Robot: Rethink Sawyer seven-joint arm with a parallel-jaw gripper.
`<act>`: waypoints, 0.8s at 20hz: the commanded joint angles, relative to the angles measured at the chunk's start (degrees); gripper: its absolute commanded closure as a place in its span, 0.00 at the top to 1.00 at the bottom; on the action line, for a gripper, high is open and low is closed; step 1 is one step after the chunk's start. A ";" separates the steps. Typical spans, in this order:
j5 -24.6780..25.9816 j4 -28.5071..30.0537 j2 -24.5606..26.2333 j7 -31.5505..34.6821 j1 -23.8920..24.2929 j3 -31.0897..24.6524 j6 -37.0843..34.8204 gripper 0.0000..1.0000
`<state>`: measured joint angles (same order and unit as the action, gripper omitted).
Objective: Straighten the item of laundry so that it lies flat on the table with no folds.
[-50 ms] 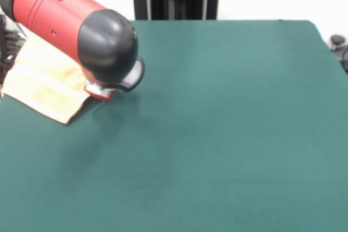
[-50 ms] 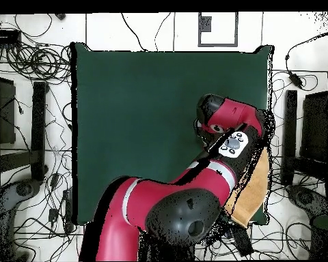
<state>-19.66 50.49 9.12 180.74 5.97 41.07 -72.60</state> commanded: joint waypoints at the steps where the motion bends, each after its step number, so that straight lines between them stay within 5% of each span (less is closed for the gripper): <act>1: -13.25 -12.03 8.37 27.94 -3.45 -8.86 0.76 0.00; 16: -18.22 -23.08 13.40 38.52 -0.90 -5.51 -4.42 0.00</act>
<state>-25.77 38.43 14.61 198.66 6.87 44.26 -83.45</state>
